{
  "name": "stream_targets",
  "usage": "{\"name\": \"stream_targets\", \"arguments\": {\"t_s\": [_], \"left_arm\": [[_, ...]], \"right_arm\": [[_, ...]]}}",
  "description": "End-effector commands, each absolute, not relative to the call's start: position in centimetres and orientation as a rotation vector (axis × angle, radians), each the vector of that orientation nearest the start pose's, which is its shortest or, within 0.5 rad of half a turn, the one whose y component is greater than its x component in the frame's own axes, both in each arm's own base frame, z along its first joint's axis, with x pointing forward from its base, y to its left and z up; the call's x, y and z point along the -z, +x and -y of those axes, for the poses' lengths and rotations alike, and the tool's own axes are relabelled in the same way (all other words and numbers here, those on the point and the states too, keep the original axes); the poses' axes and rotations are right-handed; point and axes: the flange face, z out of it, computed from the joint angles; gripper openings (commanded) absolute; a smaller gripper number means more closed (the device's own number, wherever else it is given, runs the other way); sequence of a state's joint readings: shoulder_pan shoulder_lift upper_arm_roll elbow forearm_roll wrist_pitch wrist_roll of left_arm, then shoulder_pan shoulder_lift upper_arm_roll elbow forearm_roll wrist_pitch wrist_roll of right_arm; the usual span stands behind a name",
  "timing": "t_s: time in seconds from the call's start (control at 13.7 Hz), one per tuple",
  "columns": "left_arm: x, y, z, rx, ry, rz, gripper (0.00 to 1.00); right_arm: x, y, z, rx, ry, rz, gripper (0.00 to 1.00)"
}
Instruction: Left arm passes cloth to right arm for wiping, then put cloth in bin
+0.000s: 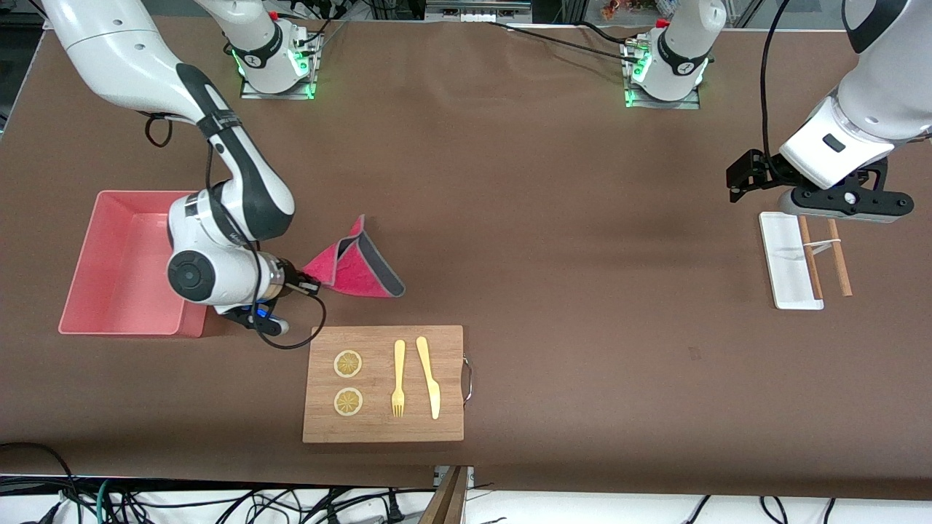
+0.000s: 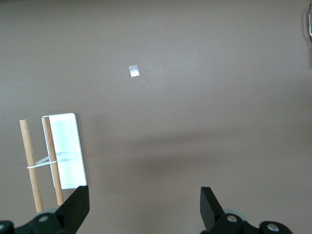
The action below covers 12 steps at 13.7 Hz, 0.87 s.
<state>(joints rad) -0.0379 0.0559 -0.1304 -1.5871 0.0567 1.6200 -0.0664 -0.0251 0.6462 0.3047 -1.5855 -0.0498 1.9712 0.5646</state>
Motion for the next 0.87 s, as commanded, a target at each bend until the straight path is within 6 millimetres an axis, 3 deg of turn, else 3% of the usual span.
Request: {"name": "stream_targets", "arguments": {"t_s": [0.0, 0.07, 0.22, 0.44, 0.58, 0.66, 0.8], "left_arm": [[-59.5, 57.2, 8.9, -0.017, -3.101, -0.188, 1.00], [-59.6, 57.2, 8.9, -0.015, -3.101, -0.188, 1.00], [-59.5, 57.2, 8.9, -0.017, -3.101, -0.188, 1.00], [-59.5, 57.2, 8.9, -0.017, -3.101, -0.191, 1.00], [-59.5, 57.2, 8.9, -0.017, -3.101, -0.191, 1.00], [-59.5, 57.2, 8.9, -0.017, -3.101, -0.189, 1.00], [-59.5, 57.2, 8.9, -0.017, -3.101, -0.188, 1.00]], "right_arm": [[-26.4, 65.3, -12.1, -0.421, -3.083, -0.323, 0.00], [-26.7, 65.5, -10.9, -0.422, -3.093, -0.298, 0.00], [-29.5, 65.7, -8.8, -0.407, -3.115, -0.252, 0.00], [-35.0, 66.1, -6.4, -0.522, -3.124, -0.185, 0.00], [-39.8, 65.8, -5.6, -0.581, -3.125, -0.175, 0.00], [-42.0, 65.7, -4.6, -0.607, -3.120, -0.148, 0.00], [-45.1, 65.2, -0.8, -0.666, -3.109, -0.094, 0.00]]}}
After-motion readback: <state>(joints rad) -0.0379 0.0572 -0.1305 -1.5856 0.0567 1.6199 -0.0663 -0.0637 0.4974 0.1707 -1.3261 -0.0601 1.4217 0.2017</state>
